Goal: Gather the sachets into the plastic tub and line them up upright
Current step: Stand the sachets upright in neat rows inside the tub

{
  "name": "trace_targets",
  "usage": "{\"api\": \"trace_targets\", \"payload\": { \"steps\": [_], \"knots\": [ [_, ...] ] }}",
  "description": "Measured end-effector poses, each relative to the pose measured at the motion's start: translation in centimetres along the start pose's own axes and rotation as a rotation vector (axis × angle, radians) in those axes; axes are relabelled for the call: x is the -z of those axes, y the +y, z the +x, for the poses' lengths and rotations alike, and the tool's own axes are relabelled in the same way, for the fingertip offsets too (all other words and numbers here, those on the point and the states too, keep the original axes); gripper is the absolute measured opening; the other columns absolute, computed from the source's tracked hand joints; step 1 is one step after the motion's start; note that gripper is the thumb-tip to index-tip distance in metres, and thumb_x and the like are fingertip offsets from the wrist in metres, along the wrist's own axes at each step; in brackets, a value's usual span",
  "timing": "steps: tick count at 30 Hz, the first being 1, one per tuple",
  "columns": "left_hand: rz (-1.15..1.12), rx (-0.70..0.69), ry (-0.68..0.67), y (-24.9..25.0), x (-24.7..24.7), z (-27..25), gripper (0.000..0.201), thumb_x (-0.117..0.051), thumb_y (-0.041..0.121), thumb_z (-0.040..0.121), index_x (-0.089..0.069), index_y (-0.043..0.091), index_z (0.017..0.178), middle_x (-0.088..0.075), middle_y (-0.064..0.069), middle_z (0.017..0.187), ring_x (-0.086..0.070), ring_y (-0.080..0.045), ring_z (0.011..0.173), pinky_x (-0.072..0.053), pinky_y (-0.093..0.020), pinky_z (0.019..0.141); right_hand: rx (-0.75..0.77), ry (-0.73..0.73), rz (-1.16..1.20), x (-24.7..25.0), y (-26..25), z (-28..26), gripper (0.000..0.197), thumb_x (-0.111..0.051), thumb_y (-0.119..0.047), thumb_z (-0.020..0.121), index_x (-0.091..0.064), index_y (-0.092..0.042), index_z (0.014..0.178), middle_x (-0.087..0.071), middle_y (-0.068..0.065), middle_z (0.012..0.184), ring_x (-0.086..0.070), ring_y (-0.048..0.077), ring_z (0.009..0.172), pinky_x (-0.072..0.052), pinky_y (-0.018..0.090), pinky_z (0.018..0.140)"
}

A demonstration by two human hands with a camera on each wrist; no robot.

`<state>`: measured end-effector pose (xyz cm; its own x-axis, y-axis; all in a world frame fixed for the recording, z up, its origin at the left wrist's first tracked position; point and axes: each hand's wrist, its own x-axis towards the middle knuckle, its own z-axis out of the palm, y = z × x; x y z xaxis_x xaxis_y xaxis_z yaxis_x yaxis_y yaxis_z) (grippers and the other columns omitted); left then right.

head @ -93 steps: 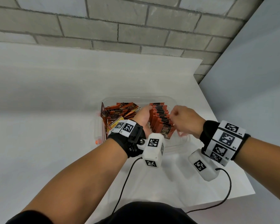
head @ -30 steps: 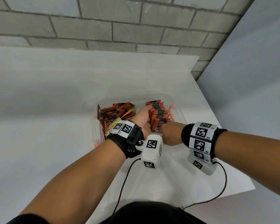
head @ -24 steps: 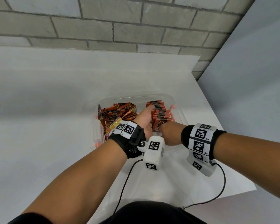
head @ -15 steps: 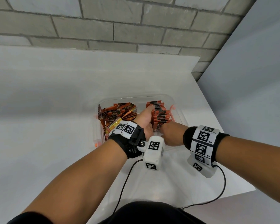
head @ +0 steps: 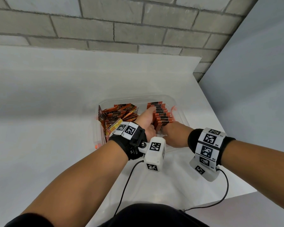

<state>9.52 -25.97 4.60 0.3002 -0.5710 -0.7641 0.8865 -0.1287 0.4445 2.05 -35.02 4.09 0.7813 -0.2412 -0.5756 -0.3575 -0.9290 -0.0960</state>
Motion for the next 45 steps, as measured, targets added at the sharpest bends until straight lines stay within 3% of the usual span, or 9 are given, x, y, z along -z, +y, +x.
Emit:
{"api": "trace_targets", "payload": {
  "steps": [12,19,24,27,30,33,38,42,45],
  "knots": [
    [0.033,-0.017,0.007,0.1,0.0,-0.5,0.066,-0.044,0.044,0.098,-0.029,0.003,0.147,-0.035,-0.018,0.150,-0.035,-0.030,0.138,-0.031,-0.039,0.107,0.014,0.039,0.041,0.0,0.5,-0.3,0.015,-0.048,-0.018,0.093,-0.052,-0.011,0.081,-0.056,0.005,0.083,-0.052,0.020,0.075,-0.033,0.019,0.053],
    [0.032,-0.010,0.000,0.1,-0.2,-0.9,0.071,-0.042,0.044,0.099,-0.016,0.001,0.150,-0.023,-0.019,0.155,-0.026,-0.031,0.142,-0.025,-0.040,0.112,0.073,0.103,0.098,-0.1,0.2,-0.4,0.015,-0.048,-0.011,0.091,-0.045,-0.015,0.078,-0.050,-0.001,0.079,-0.048,0.018,0.077,-0.031,0.014,0.054],
    [0.079,-0.071,0.050,0.3,-0.4,-1.1,0.057,-0.042,0.041,0.100,-0.038,0.004,0.143,-0.042,-0.015,0.146,-0.040,-0.026,0.134,-0.039,-0.033,0.083,0.061,0.091,0.129,-0.5,0.6,0.1,0.013,-0.049,-0.014,0.091,-0.058,-0.009,0.098,-0.057,0.004,0.095,-0.052,0.021,0.084,-0.040,0.024,0.071],
    [0.090,-0.105,0.057,0.5,-0.5,-1.1,0.055,-0.040,0.038,0.101,-0.037,0.002,0.142,-0.042,-0.017,0.145,-0.041,-0.025,0.134,-0.037,-0.034,0.097,0.068,0.096,0.132,-0.9,0.8,0.3,0.022,-0.050,-0.015,0.090,-0.061,-0.009,0.107,-0.062,0.007,0.104,-0.056,0.023,0.090,-0.045,0.026,0.076],
    [0.111,-0.100,0.038,0.7,-0.4,-0.9,0.049,-0.036,0.042,0.100,-0.051,0.004,0.128,-0.053,-0.017,0.128,-0.061,-0.015,0.112,-0.047,-0.027,0.080,0.066,0.102,0.135,-1.2,1.0,0.6,0.018,-0.051,-0.016,0.089,-0.061,-0.009,0.102,-0.064,0.007,0.101,-0.057,0.022,0.088,-0.046,0.026,0.073],
    [0.102,-0.093,0.031,0.8,-0.4,-0.9,0.068,-0.032,0.052,0.098,-0.034,0.002,0.144,-0.042,-0.020,0.144,-0.043,-0.029,0.131,-0.038,-0.038,0.096,0.064,0.104,0.125,-1.3,1.0,0.7,0.009,-0.051,-0.014,0.088,-0.058,-0.009,0.090,-0.064,0.008,0.097,-0.058,0.022,0.084,-0.046,0.026,0.070],
    [0.136,-0.116,0.099,0.9,-0.6,-1.0,0.045,-0.033,0.040,0.102,-0.050,0.009,0.130,-0.063,-0.013,0.084,-0.066,-0.019,0.089,-0.042,-0.030,0.068,0.067,0.090,0.137,-1.5,1.3,1.1,0.018,-0.050,-0.014,0.089,-0.061,-0.008,0.101,-0.063,0.007,0.099,-0.059,0.023,0.088,-0.043,0.025,0.071],
    [0.087,-0.107,0.068,1.3,-0.5,-0.3,0.063,-0.031,0.050,0.101,-0.035,0.005,0.144,-0.048,-0.017,0.140,-0.047,-0.027,0.129,-0.038,-0.035,0.077,0.083,0.090,0.117,-1.8,1.4,1.5,0.020,-0.049,-0.017,0.088,-0.061,-0.009,0.103,-0.063,0.007,0.099,-0.060,0.024,0.090,-0.046,0.026,0.074],
    [0.024,-0.083,0.067,1.3,-0.4,0.5,0.075,-0.033,0.059,0.096,-0.027,0.005,0.148,-0.040,-0.017,0.147,-0.044,-0.032,0.131,-0.040,-0.042,0.083,0.081,0.091,0.119,-1.9,1.4,1.5,0.019,-0.049,-0.017,0.089,-0.061,-0.009,0.102,-0.063,0.006,0.098,-0.059,0.023,0.089,-0.045,0.025,0.074]
  ]
}}
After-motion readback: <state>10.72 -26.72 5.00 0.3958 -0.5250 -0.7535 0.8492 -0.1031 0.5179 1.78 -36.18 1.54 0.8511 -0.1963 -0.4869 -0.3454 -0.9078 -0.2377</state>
